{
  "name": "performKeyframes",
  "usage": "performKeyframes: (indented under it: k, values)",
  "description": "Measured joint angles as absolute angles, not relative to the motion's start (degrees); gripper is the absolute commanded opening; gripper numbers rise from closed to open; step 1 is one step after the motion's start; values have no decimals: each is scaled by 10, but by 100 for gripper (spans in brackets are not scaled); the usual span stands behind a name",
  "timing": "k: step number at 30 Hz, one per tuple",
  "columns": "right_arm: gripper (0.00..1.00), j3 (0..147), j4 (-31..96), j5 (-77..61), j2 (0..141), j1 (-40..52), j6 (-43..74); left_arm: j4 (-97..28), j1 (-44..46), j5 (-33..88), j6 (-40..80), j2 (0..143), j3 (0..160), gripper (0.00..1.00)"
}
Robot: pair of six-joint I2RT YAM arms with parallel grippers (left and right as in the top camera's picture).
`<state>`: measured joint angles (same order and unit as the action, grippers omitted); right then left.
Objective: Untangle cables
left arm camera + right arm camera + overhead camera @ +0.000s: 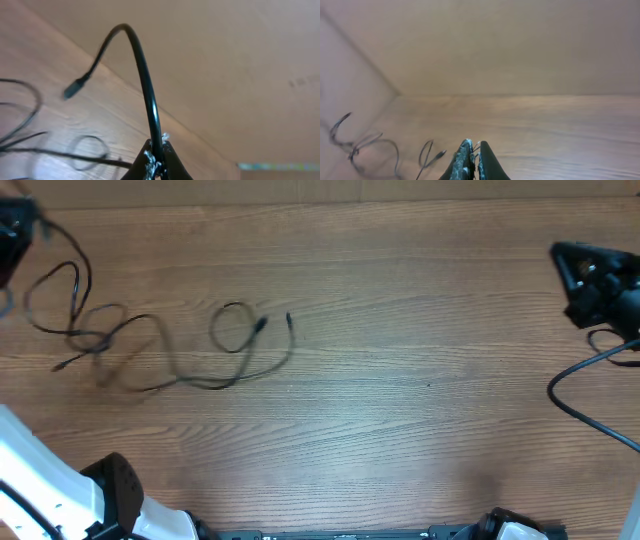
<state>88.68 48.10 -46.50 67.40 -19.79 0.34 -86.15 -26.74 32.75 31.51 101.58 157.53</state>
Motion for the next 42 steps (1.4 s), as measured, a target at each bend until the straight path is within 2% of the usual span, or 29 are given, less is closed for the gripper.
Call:
performKeyframes:
  k: [6, 8, 9, 10, 11, 18, 24, 29, 34, 38, 42]
  values:
    - [6, 887, 488, -473, 693, -99, 2, -789, -156, 350, 327, 1015, 1575, 4]
    - [19, 887, 488, -462, 700, -64, 1, -752, -124, 366, 336, 1015, 1575, 4]
    - [33, 887, 488, -453, 704, -45, -1, -734, -110, 377, 344, 1015, 1575, 4]
    - [53, 887, 490, -444, 710, -24, 1, -717, -102, 388, 351, 1015, 1575, 4]
    - [59, 888, 491, -434, 719, -6, 2, -689, -96, 405, 361, 1015, 1575, 4]
    - [68, 888, 500, -387, 790, 66, -2, -592, -95, 490, 427, 1008, 1576, 4]
    - [88, 888, 487, -370, 851, 110, -14, -591, -95, 538, 448, 999, 1576, 4]
    - [89, 888, 463, -366, 865, 168, -65, -591, -95, 554, 451, 998, 1576, 4]
    - [89, 888, 457, -338, 865, 222, -195, -591, -95, 556, 451, 998, 1576, 4]
    - [84, 888, 455, -313, 865, 251, -285, -604, -95, 558, 451, 998, 1576, 4]
    - [84, 888, 436, -294, 865, 285, -332, -618, -95, 558, 450, 998, 1576, 4]
